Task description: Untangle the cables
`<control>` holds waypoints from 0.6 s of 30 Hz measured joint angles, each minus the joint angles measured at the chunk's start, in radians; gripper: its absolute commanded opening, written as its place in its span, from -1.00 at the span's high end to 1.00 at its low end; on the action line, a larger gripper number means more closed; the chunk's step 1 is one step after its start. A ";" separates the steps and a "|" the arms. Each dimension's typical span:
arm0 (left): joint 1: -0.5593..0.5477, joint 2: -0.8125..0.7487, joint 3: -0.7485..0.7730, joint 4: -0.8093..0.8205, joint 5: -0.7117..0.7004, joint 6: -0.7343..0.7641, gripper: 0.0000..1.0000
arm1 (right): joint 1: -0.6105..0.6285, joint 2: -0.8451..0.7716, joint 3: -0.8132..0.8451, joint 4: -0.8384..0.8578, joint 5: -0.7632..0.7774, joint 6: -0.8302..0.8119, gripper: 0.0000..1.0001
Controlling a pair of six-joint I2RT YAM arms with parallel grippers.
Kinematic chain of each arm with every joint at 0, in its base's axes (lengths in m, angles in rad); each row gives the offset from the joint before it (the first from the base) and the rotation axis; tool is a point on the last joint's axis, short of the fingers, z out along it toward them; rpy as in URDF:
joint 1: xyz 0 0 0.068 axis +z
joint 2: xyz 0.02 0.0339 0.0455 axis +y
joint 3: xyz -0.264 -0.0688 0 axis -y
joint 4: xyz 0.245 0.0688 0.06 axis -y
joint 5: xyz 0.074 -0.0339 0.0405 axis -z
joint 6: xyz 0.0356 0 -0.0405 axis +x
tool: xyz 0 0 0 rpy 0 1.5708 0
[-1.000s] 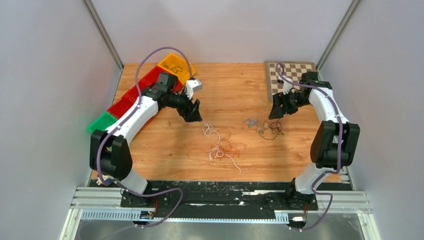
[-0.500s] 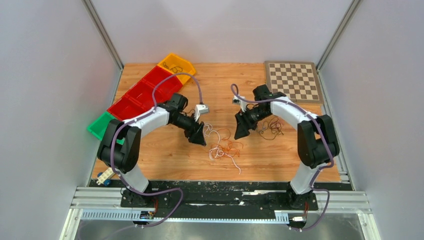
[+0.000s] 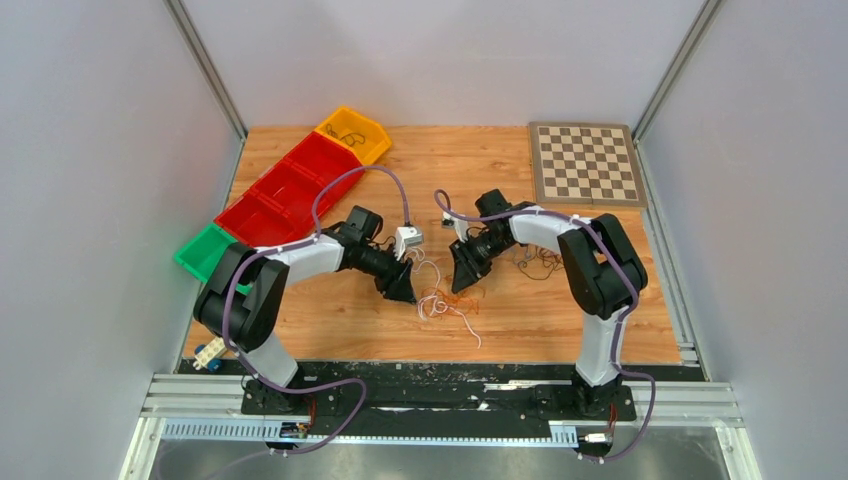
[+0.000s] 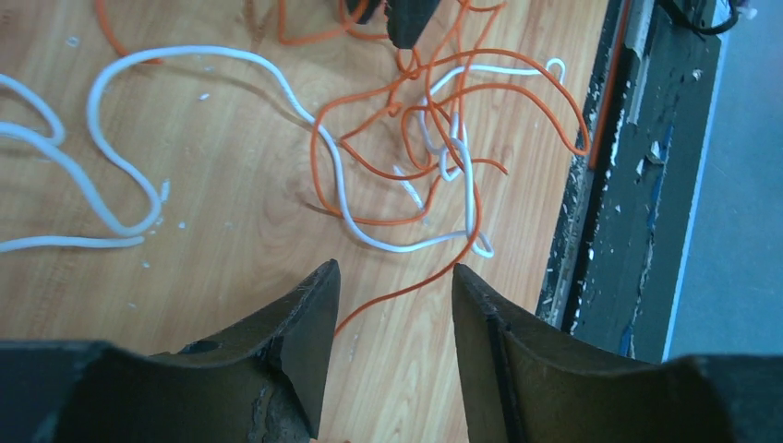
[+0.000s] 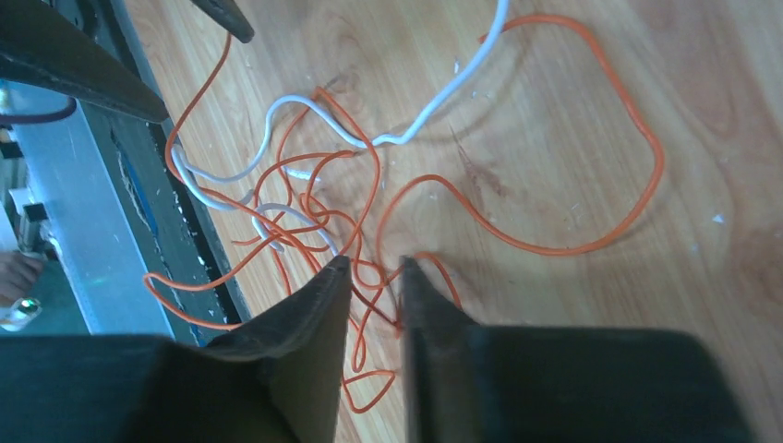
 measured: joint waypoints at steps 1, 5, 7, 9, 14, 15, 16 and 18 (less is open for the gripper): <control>0.000 0.000 0.000 0.010 -0.006 -0.008 0.00 | 0.002 0.003 -0.004 0.002 0.006 0.006 0.66; 0.000 0.001 0.000 0.031 -0.023 -0.026 -0.03 | -0.021 -0.005 -0.006 0.010 0.027 0.022 0.88; 0.000 0.004 0.002 0.031 -0.027 -0.028 -0.20 | -0.036 -0.018 -0.006 0.008 0.042 0.022 0.98; -0.005 0.012 0.006 0.027 -0.027 -0.020 -0.33 | -0.046 -0.034 -0.006 0.007 0.049 0.020 1.00; -0.051 0.013 0.010 -0.001 -0.021 0.045 -0.38 | -0.052 -0.053 -0.011 0.008 0.050 0.020 1.00; -0.062 0.013 0.010 -0.002 -0.022 0.055 -0.35 | -0.052 -0.054 -0.014 0.008 0.050 0.019 1.00; -0.070 0.014 0.010 -0.002 -0.024 0.063 -0.31 | -0.052 -0.055 -0.019 0.007 0.050 0.019 1.00; -0.081 0.024 0.010 -0.001 -0.028 0.071 -0.12 | -0.053 -0.056 -0.023 0.003 0.050 0.018 1.00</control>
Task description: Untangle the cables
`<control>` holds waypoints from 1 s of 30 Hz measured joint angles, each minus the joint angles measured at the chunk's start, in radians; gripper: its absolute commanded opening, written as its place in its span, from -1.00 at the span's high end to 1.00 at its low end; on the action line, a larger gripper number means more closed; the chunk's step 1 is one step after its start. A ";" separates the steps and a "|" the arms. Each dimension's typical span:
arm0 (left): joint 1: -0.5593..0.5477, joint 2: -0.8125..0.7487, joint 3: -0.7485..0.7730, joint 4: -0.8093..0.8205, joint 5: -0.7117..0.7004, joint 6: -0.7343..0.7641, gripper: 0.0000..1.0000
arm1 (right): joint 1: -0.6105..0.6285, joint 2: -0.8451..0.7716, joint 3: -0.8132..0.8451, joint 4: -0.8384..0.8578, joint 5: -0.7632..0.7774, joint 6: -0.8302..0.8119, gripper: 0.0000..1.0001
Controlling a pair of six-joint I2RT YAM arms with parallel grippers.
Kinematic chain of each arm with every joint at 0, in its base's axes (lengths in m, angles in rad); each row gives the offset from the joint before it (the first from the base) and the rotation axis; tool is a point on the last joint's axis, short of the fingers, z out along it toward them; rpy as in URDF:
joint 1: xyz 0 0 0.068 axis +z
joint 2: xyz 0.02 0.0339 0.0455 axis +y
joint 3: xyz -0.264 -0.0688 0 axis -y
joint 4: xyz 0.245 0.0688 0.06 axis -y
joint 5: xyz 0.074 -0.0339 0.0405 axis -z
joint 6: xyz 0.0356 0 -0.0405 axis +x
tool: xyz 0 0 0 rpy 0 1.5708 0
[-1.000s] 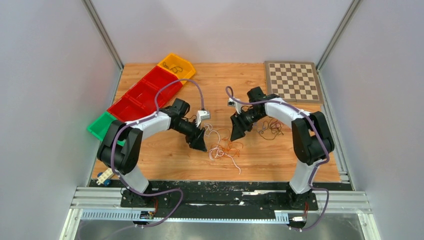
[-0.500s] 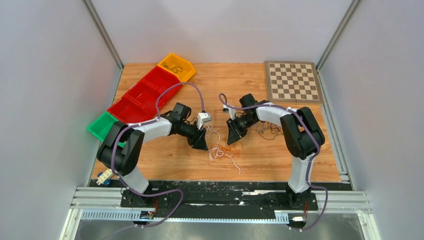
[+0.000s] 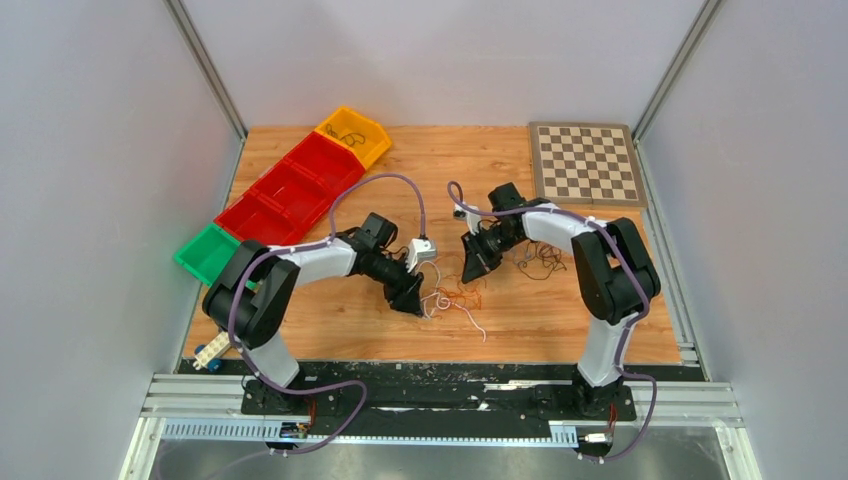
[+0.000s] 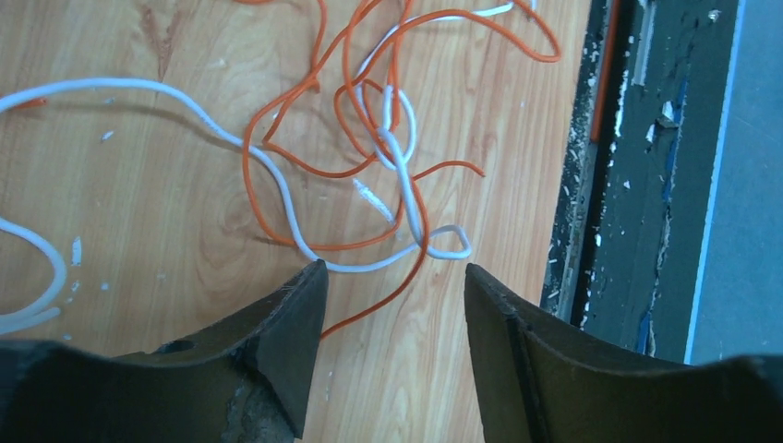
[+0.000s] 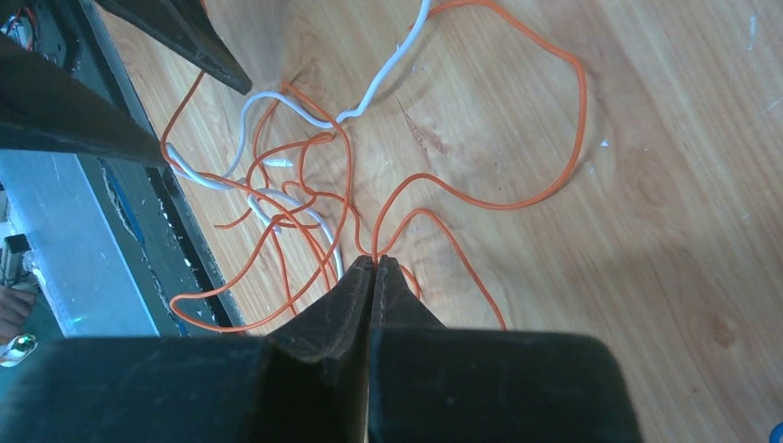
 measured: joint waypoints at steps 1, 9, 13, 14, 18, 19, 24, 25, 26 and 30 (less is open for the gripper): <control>-0.003 0.009 0.001 0.001 -0.003 0.001 -0.02 | 0.000 -0.002 0.000 -0.002 0.000 -0.001 1.00; 0.009 0.026 0.060 -0.075 -0.036 0.018 1.00 | -0.101 -0.050 0.000 -0.055 0.011 -0.047 1.00; 0.040 -0.114 0.088 -0.164 -0.060 0.057 1.00 | -0.212 -0.080 0.000 -0.093 0.052 -0.086 1.00; 0.056 -0.162 0.094 -0.189 -0.060 0.067 1.00 | -0.233 -0.088 0.000 -0.100 0.062 -0.094 1.00; 0.201 -0.328 0.187 -0.294 -0.060 0.114 1.00 | -0.331 -0.123 0.000 -0.128 0.111 -0.128 1.00; 0.235 -0.349 0.225 -0.317 -0.061 0.124 1.00 | -0.354 -0.129 0.000 -0.134 0.123 -0.137 1.00; 0.341 -0.403 0.407 -0.377 -0.068 0.139 1.00 | -0.423 -0.151 -0.009 -0.146 0.197 -0.198 1.00; 0.351 -0.413 0.433 -0.379 -0.069 0.138 1.00 | -0.436 -0.158 -0.016 -0.148 0.211 -0.212 1.00; 0.362 -0.425 0.457 -0.378 -0.069 0.135 1.00 | -0.451 -0.163 -0.022 -0.156 0.224 -0.225 1.00; 0.429 -0.449 0.535 -0.364 -0.066 0.099 1.00 | -0.517 -0.169 -0.032 -0.173 0.269 -0.272 1.00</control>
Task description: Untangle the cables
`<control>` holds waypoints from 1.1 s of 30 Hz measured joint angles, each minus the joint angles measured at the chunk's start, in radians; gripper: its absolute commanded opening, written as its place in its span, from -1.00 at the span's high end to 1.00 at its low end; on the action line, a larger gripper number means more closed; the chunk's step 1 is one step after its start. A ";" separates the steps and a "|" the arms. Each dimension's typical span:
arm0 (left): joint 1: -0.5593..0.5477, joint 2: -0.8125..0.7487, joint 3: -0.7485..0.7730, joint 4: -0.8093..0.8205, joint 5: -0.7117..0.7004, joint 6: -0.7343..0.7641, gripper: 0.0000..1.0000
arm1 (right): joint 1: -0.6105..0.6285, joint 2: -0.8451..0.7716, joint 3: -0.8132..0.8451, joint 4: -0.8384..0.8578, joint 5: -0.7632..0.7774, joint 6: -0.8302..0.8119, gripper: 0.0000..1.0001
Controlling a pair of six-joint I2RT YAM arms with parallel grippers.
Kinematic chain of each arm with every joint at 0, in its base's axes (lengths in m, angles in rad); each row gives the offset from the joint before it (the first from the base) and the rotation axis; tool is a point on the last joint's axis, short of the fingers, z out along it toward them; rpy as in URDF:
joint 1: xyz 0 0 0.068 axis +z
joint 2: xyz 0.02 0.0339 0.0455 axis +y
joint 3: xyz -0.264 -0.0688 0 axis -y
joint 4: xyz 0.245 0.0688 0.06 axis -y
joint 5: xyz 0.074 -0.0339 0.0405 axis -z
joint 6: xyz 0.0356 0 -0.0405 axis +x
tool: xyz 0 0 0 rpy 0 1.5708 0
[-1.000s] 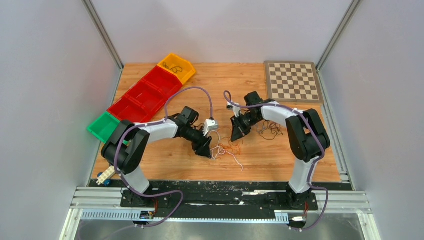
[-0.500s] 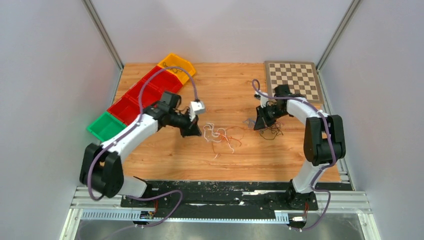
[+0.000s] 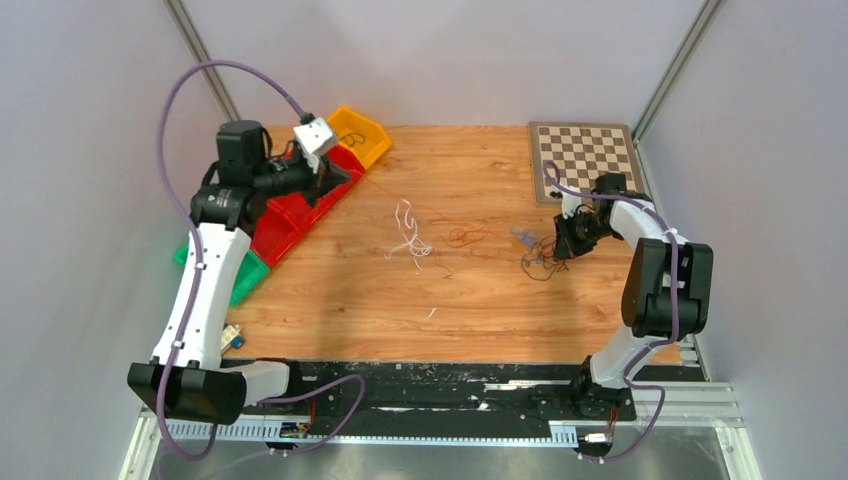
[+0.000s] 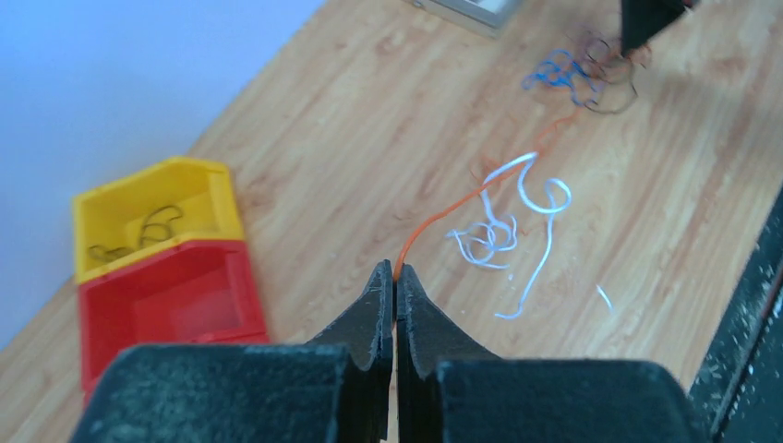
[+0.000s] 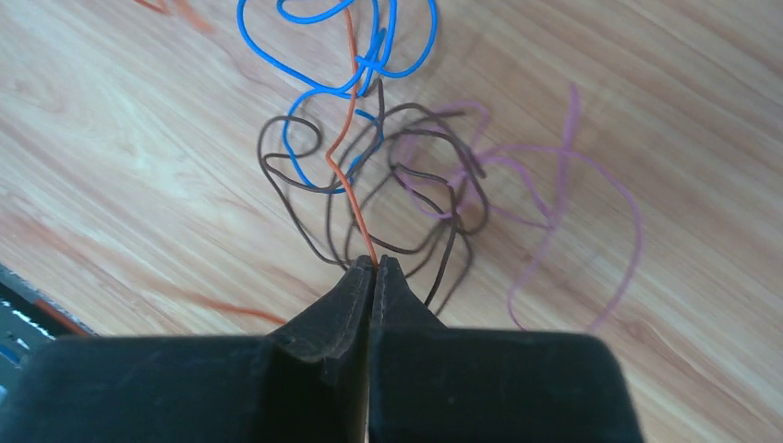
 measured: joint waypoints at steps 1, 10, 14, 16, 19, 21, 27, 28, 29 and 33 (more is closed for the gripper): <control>0.031 0.001 0.026 0.011 0.003 -0.020 1.00 | -0.011 0.000 -0.001 -0.002 0.008 -0.009 1.00; 0.170 0.011 0.213 0.174 0.102 -0.266 1.00 | -0.026 -0.002 -0.037 -0.005 0.019 -0.054 1.00; 0.179 0.035 0.282 0.214 0.154 -0.367 1.00 | -0.021 -0.002 -0.042 -0.005 0.003 -0.059 0.93; 0.195 0.050 0.304 0.241 0.168 -0.417 1.00 | -0.023 -0.002 -0.045 -0.005 0.003 -0.064 0.64; 0.232 0.076 0.347 0.305 0.164 -0.476 1.00 | -0.033 0.000 -0.051 -0.004 0.033 -0.073 0.35; 0.248 0.083 0.370 0.348 0.164 -0.509 1.00 | -0.043 0.003 -0.051 -0.005 0.042 -0.077 0.34; 0.253 0.083 0.417 0.447 0.188 -0.601 1.00 | -0.049 0.003 -0.051 -0.012 0.043 -0.079 0.10; 0.254 0.083 0.425 0.463 0.190 -0.618 1.00 | -0.049 0.003 -0.051 -0.014 0.043 -0.079 0.04; 0.257 0.083 0.431 0.480 0.190 -0.635 1.00 | -0.049 0.003 -0.051 -0.016 0.042 -0.079 0.03; 0.264 0.095 0.484 0.548 0.189 -0.723 1.00 | -0.049 0.000 -0.051 -0.022 0.042 -0.083 0.01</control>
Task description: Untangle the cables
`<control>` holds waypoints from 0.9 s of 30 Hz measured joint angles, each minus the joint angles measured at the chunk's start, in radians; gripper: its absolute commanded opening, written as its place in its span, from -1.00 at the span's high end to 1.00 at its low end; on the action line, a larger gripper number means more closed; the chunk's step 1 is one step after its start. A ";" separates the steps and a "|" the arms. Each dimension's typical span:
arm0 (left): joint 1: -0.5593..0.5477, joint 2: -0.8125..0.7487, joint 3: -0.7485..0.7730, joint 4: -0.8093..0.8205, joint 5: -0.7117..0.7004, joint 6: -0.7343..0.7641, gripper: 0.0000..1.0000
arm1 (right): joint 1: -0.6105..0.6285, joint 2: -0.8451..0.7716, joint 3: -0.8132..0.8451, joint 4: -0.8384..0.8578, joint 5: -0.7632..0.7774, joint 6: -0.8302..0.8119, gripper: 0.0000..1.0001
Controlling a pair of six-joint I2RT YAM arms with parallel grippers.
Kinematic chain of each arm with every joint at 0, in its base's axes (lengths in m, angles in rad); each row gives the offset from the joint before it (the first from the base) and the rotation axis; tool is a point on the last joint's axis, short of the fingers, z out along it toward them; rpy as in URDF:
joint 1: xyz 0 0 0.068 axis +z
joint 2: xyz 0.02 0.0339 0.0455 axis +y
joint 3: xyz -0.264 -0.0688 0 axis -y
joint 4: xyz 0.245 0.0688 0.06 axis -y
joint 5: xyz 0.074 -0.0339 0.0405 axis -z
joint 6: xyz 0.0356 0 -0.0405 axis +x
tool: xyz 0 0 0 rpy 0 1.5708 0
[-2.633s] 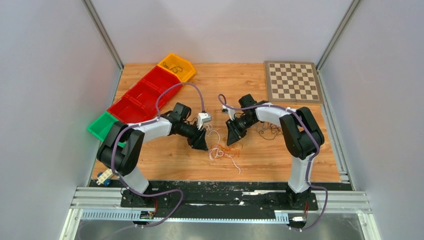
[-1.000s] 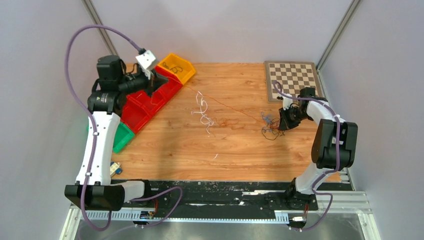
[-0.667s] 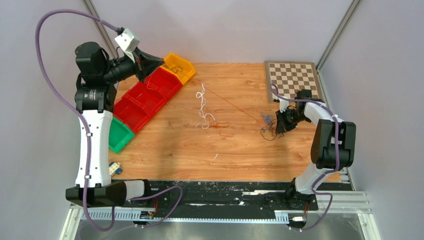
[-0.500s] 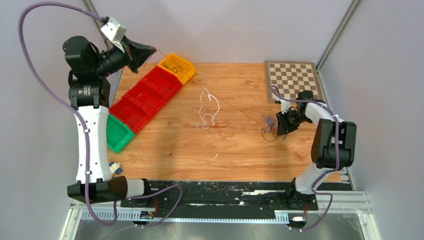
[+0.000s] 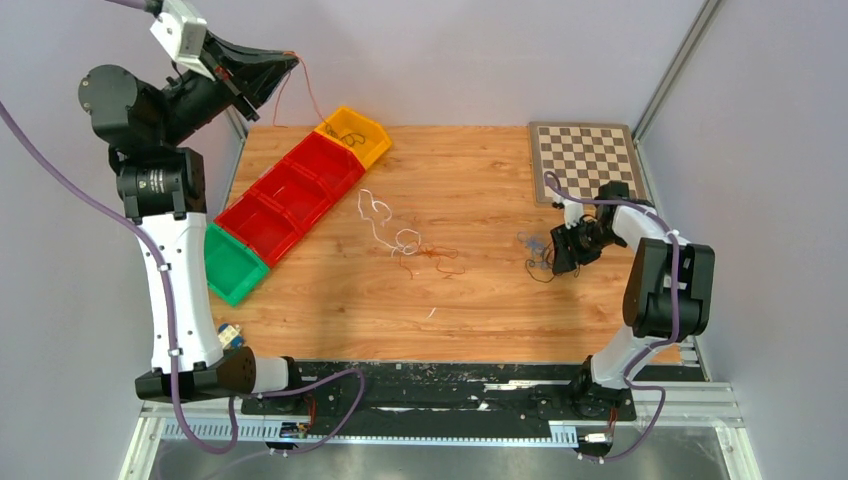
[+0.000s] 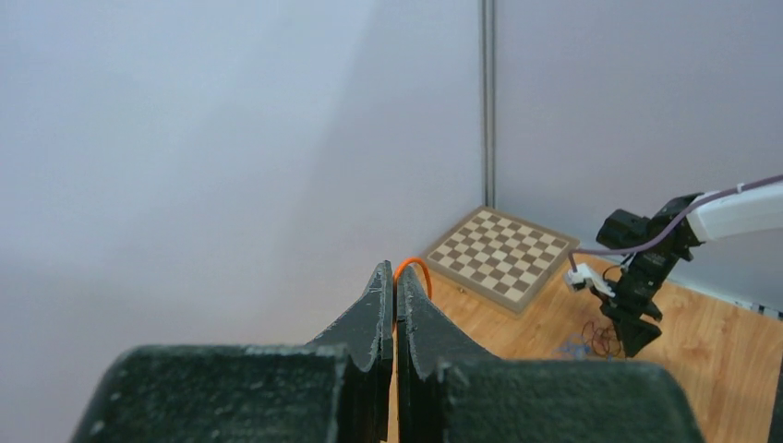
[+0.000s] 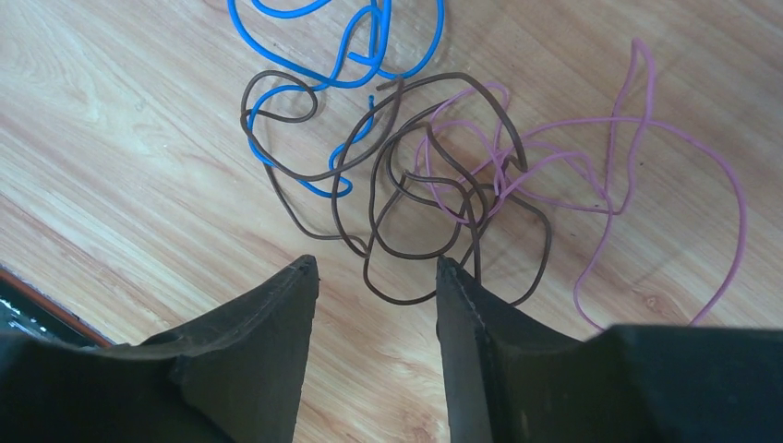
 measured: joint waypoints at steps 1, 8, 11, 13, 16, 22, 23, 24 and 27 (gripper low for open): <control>0.001 0.006 0.020 0.018 0.000 -0.019 1.00 | 0.000 -0.002 0.000 -0.002 -0.001 0.000 0.01; 0.003 0.045 0.144 0.197 0.023 -0.208 1.00 | 0.000 -0.028 0.044 -0.051 -0.053 0.005 -0.21; 0.004 0.053 0.153 0.292 0.057 -0.302 1.00 | 0.011 -0.045 0.095 -0.070 -0.097 0.020 -0.37; 0.004 0.060 0.154 0.327 0.072 -0.338 1.00 | 0.025 -0.062 0.122 -0.072 -0.122 0.037 -0.43; 0.004 0.080 0.185 0.342 0.079 -0.365 1.00 | 0.064 -0.087 0.155 -0.077 -0.159 0.064 -0.44; 0.005 0.143 0.383 0.231 -0.040 -0.285 1.00 | 0.141 -0.093 0.183 -0.082 -0.199 0.104 -0.45; 0.006 0.144 0.405 0.214 -0.075 -0.259 1.00 | 0.148 -0.093 0.184 -0.085 -0.202 0.109 -0.45; 0.005 0.145 0.416 0.207 -0.103 -0.242 1.00 | 0.152 -0.093 0.186 -0.088 -0.204 0.112 -0.46; 0.006 0.153 0.445 0.190 -0.193 -0.187 1.00 | 0.154 -0.092 0.198 -0.093 -0.206 0.121 -0.46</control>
